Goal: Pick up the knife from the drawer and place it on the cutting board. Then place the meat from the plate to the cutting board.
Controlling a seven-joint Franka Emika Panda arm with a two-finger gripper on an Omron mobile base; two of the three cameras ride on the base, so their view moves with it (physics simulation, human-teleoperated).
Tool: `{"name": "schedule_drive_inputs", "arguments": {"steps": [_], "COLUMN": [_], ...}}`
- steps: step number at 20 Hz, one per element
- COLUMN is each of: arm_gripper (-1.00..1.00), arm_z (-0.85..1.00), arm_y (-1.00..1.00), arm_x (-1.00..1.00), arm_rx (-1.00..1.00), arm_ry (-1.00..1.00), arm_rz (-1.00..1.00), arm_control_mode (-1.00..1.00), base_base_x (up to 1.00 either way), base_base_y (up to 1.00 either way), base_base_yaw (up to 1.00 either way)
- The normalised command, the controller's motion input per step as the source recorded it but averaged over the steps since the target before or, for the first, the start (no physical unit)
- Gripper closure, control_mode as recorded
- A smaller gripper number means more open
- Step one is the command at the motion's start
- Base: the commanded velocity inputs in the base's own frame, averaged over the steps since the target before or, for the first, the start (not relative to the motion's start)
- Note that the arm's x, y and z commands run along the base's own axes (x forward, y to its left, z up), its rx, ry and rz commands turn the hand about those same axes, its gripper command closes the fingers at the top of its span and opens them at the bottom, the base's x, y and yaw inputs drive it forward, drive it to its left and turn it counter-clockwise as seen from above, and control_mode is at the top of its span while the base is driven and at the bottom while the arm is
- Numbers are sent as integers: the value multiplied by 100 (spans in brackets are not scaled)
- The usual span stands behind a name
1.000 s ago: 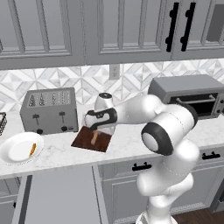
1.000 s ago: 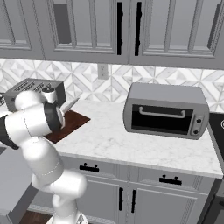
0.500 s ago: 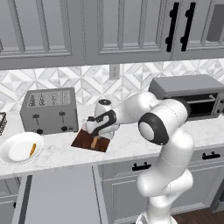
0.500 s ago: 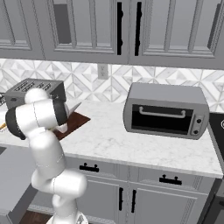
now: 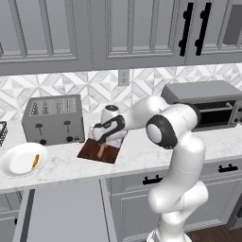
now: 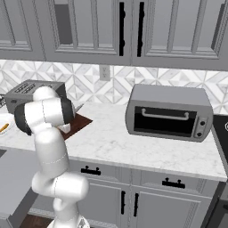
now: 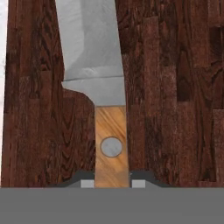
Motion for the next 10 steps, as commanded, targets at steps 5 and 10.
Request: {"name": "schedule_drive_inputs", "arguments": {"steps": [5,10], "arm_gripper": [100,-100], "arm_z": [0,0], "arm_y": [0,0], "arm_x": [0,0], "arm_rx": [0,0], "arm_ry": [5,0], "arm_rz": [0,0], "arm_control_mode": [-100,-100], "base_base_x": [0,0], "base_base_y": [0,0], "base_base_yaw": [0,0]}}
